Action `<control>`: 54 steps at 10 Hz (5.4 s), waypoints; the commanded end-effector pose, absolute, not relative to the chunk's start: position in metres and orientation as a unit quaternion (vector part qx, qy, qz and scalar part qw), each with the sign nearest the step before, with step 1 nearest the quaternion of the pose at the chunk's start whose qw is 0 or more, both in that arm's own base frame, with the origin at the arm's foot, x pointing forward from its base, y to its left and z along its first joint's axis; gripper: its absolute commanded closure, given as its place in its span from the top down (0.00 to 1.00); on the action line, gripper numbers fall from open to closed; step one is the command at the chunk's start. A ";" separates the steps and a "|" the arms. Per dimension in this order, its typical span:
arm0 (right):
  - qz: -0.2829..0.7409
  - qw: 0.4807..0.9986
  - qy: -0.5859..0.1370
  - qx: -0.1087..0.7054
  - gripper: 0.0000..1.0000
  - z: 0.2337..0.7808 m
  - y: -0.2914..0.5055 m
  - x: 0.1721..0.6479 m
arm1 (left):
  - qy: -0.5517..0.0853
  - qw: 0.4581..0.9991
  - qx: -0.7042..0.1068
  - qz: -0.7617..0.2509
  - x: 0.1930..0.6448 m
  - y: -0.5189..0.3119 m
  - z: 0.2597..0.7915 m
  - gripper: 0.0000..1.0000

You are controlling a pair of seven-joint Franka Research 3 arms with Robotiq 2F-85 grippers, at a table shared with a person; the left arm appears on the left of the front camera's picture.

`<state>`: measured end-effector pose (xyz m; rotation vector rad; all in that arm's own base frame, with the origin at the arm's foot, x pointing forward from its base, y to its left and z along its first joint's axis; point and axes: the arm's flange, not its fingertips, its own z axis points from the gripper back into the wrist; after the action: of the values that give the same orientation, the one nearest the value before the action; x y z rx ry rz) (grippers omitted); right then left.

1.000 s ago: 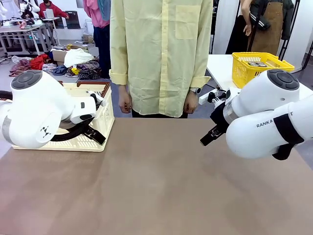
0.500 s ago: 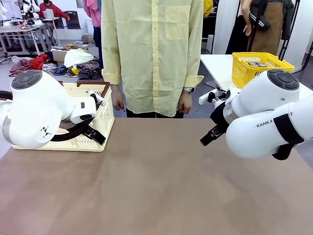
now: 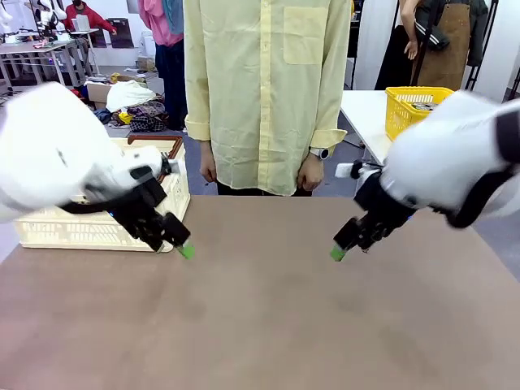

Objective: Place the drinks into the Shopping basket.
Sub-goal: Pick up one drink and place it into the Shopping basket.

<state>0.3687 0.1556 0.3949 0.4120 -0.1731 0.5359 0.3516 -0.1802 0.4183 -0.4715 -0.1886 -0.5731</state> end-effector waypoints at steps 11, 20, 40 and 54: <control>-0.230 0.732 -0.201 0.609 1.00 0.394 -0.283 0.259 | -0.182 0.781 -0.566 0.192 0.263 0.202 0.433 1.00; -0.230 0.732 -0.201 0.609 1.00 0.394 -0.283 0.259 | -0.182 0.781 -0.566 0.192 0.263 0.202 0.433 1.00; -0.230 0.732 -0.201 0.609 1.00 0.394 -0.283 0.259 | -0.182 0.781 -0.566 0.192 0.263 0.202 0.433 1.00; 0.163 0.958 -0.229 0.058 1.00 0.436 -0.097 0.352 | -0.182 0.781 -0.566 0.192 0.263 0.202 0.433 1.00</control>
<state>0.3573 -0.1031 0.4546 0.2793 -0.3749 0.1231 0.2665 0.1991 0.4335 -1.2280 -0.3896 0.4398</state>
